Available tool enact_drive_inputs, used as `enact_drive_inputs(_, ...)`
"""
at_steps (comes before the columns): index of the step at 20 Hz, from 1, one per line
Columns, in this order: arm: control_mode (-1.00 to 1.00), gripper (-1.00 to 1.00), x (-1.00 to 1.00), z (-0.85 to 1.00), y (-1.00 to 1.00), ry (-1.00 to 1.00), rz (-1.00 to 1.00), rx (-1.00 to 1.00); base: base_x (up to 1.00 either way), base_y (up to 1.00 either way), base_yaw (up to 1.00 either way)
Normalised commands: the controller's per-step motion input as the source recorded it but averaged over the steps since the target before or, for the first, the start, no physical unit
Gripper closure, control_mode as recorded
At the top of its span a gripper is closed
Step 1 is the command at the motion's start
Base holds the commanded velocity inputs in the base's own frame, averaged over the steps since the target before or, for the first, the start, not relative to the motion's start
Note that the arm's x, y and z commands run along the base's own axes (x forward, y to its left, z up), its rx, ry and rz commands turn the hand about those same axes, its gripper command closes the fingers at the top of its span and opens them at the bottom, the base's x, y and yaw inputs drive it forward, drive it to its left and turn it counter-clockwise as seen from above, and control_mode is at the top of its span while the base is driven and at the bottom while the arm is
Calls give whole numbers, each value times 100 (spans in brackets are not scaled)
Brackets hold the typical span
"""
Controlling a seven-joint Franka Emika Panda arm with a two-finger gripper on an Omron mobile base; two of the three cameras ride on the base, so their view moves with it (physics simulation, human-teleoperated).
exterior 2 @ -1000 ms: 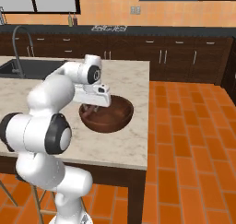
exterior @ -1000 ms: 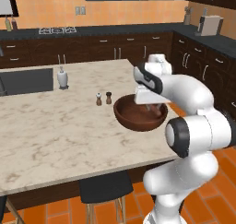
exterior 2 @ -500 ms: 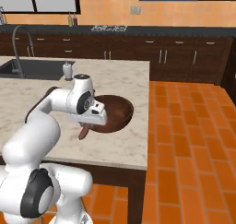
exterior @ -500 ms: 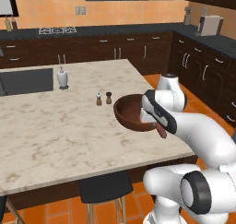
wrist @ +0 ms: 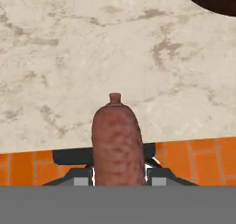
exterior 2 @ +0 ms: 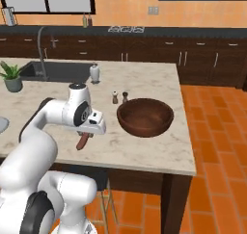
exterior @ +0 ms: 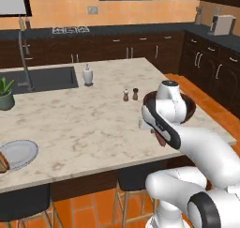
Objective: Place one bun and one sausage from the bowl on each plate.
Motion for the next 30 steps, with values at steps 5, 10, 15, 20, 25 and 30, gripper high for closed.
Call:
enact_drive_inputs(5, 100, 100, 0, 0, 0, 0, 0, 0, -19, 100, 3)
enact_drive_inputs(10, 100, 100, 0, 0, 0, 0, 0, 0, 7, 100, 5)
enact_drive_inputs(15, 100, 100, 0, 0, 0, 0, 0, 0, 9, 100, 7)
enact_drive_inputs(20, -100, 100, 37, -1, 43, 0, 6, 0, 12, 38, 3)
enact_drive_inputs(25, -100, 100, 95, 1, -3, 5, 27, 0, 0, 0, 0)
enact_drive_inputs(30, -100, 100, 100, -24, -6, 15, 53, 0, 0, 0, 0)
